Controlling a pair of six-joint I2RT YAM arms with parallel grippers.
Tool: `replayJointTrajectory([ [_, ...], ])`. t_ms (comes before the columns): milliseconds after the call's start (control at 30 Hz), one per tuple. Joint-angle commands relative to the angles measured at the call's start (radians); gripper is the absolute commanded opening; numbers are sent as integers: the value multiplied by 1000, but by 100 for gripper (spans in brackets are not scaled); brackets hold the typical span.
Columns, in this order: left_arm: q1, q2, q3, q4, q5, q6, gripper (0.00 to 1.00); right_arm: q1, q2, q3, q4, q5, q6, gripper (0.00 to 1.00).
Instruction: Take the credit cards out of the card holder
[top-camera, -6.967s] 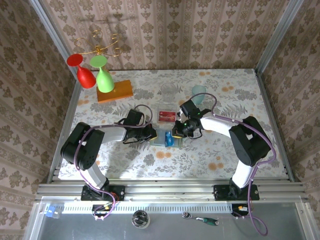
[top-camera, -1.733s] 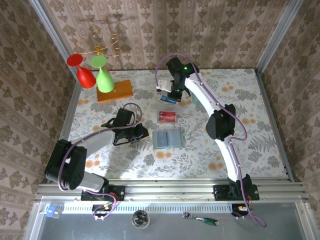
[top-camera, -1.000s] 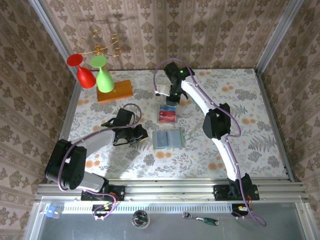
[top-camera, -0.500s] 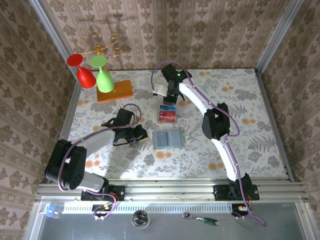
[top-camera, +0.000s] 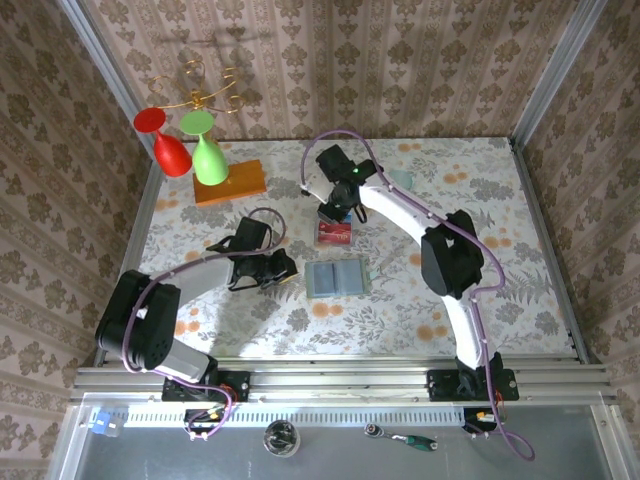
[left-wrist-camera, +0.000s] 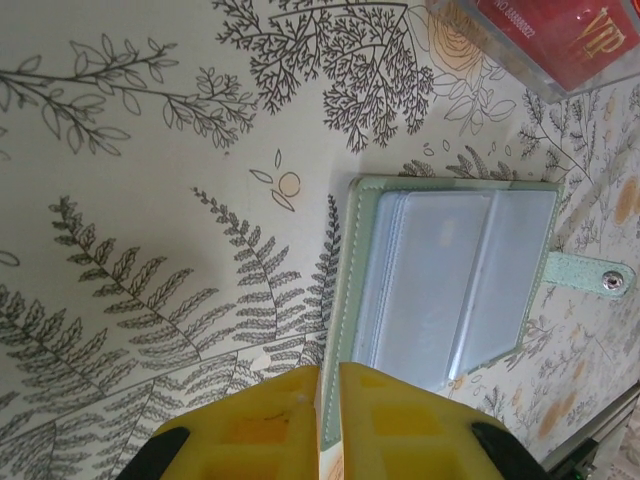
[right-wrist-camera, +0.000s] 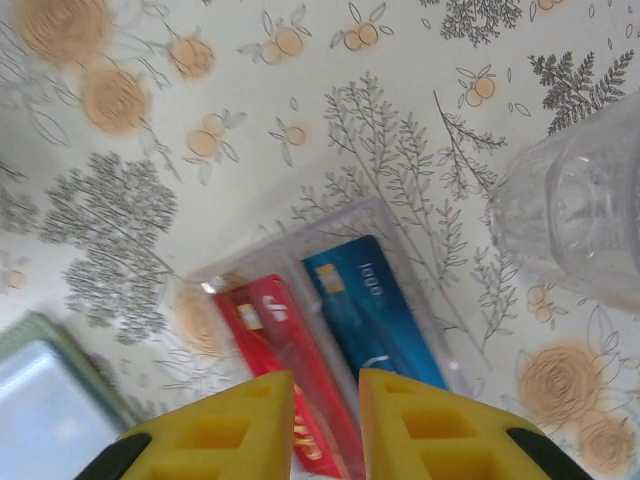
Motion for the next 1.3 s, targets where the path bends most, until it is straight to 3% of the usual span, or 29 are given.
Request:
replayJointTrajectory([
  [0, 7, 8, 22, 54, -9, 7, 14, 21, -85, -64, 71, 40, 210, 26],
  [267, -8, -1, 3, 105, -2, 7, 14, 31, -236, -273, 174, -21, 500, 29],
  [500, -90, 54, -13, 207, -10, -30, 14, 62, -347, -488, 301, -127, 689, 30],
  [833, -144, 61, -34, 280, -41, -35, 13, 130, -401, -651, 374, -119, 775, 29],
  [1267, -159, 34, -21, 254, -72, 2, 13, 144, -403, -685, 411, -106, 789, 29],
])
